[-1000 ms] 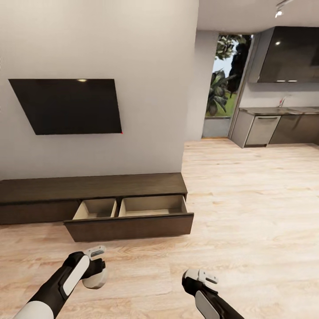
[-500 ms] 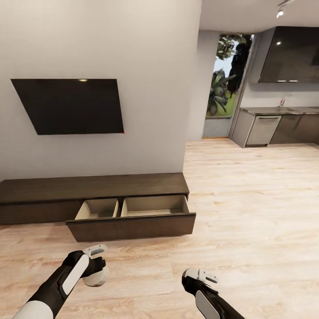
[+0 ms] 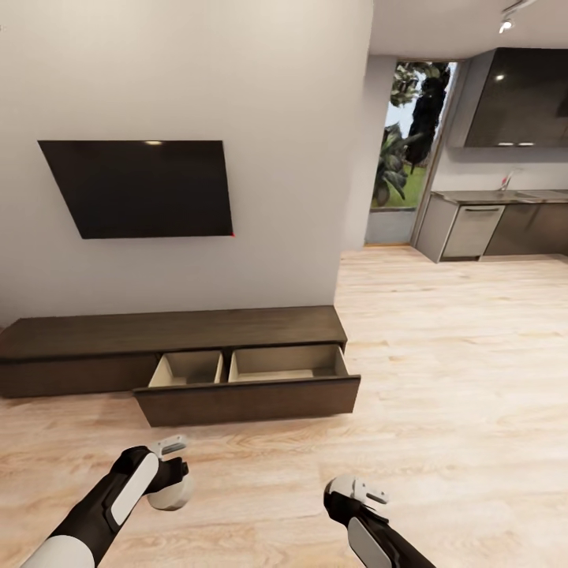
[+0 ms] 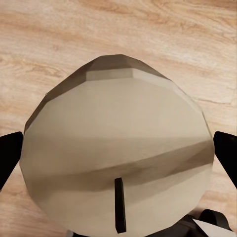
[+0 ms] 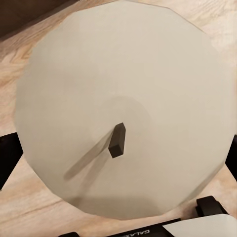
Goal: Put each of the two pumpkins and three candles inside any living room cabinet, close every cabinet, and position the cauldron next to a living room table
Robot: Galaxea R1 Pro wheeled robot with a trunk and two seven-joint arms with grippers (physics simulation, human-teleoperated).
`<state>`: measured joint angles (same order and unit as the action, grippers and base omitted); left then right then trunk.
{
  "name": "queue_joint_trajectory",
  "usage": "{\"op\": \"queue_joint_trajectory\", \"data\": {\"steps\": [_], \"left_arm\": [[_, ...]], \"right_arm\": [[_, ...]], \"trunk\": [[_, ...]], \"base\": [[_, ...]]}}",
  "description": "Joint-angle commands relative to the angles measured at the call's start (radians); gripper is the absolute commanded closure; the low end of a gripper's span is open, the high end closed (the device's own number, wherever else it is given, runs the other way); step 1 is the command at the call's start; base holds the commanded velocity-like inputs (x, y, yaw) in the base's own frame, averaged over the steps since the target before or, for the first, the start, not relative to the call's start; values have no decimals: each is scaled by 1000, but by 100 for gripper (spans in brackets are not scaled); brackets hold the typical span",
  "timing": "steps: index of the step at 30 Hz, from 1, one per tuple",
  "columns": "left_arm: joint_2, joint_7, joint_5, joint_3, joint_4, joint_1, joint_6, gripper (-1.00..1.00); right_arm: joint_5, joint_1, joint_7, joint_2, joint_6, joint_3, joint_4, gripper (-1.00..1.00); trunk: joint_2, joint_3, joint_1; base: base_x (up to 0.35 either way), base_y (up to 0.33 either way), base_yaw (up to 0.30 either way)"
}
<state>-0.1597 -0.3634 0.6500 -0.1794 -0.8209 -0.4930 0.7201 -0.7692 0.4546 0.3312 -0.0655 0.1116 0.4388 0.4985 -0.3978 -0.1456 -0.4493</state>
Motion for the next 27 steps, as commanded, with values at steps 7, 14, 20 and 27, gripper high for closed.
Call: {"op": "queue_joint_trajectory", "data": {"steps": [7,14,20,27], "left_arm": [[-1,-9,10,-8,-3,-1,1,100],[-1,-10,11,-3,-113,1,84,100],[31,-24,12,-2,-335,-44,254,100],[121,-160,17,39,-309,-82,269,100]], "right_arm": [[-4,1,12,3,12,49,22,100],[-13,7,83,-3,289,129,124,100],[-31,13,278,-5,535,71,456,100],[-42,13,344,-3,759,-56,699,100]], "trunk": [[-2,-2,-1],[-2,-2,-1],[-2,-2,-1],[-2,-2,-1]], "base": [[174,57,0],[51,5,0],[3,0,0],[0,0,0]]}}
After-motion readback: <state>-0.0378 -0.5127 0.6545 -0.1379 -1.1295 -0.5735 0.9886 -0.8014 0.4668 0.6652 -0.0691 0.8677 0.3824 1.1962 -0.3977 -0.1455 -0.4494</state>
